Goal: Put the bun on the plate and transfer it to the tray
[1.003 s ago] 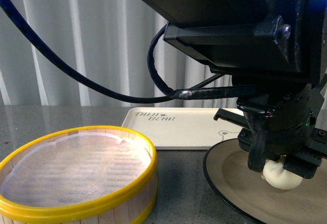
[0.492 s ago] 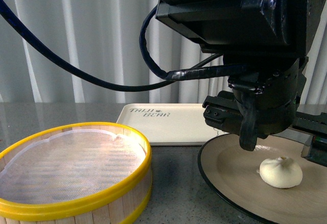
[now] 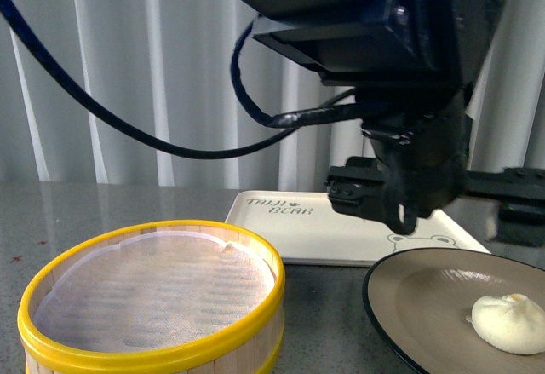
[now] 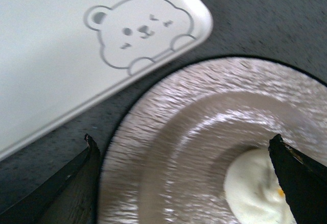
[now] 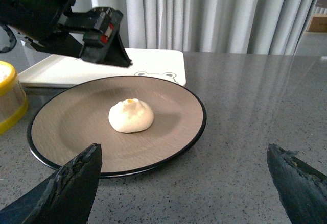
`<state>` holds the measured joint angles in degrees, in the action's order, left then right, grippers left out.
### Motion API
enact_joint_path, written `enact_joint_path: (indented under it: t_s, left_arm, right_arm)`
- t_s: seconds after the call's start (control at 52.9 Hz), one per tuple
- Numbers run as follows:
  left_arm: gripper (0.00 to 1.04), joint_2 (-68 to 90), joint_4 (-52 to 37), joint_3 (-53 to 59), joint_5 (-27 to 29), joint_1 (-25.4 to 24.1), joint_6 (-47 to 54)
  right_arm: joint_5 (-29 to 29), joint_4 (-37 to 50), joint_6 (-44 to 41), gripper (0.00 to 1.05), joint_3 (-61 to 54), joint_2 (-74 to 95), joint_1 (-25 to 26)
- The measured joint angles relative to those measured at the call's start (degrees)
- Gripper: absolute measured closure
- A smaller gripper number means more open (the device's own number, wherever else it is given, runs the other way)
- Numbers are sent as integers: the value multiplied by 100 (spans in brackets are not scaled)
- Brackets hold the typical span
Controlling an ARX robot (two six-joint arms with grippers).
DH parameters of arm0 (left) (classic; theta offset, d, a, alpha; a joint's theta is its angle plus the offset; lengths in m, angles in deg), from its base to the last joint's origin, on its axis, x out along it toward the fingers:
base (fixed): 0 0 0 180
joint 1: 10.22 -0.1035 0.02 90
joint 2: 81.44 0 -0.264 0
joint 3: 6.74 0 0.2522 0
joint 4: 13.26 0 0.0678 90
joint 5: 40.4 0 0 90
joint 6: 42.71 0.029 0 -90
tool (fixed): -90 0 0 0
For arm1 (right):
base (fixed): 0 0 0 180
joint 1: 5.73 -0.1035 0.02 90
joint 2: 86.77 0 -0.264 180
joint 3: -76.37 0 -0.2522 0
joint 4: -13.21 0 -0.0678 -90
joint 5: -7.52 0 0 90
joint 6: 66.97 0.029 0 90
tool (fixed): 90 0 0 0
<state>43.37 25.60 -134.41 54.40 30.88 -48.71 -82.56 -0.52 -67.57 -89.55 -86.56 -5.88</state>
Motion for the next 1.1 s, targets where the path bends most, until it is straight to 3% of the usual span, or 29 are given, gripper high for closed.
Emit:
enact_joint_path:
  t_s: [0.34, 0.567, 0.681, 0.851, 0.965, 1.097]
  left_arm:
    - [7, -549, -190, 254, 540, -1053, -844]
    - [7, -1698, -457, 1432, 1078, -2361, -1353]
    - [7, -1932, -466, 1652, 1204, -2625, -1333]
    - [7, -1947, -492, 1718, 1147, -2562, -1305]
    - [25, -2487, -3206, 3272, 861, -2562, -286]
    - [46, -3355, -5388, 5121, 715, -2791, 280]
  right_arm:
    - [0, 0, 0, 9, 0, 0, 0]
    - [0, 0, 0, 9, 0, 0, 0]
    - [4, 0, 0, 9, 0, 0, 0]
    - [2, 0, 0, 9, 0, 0, 0]
    - [11, 0, 0, 9, 0, 0, 0]
    - [11, 0, 0, 9, 0, 0, 0]
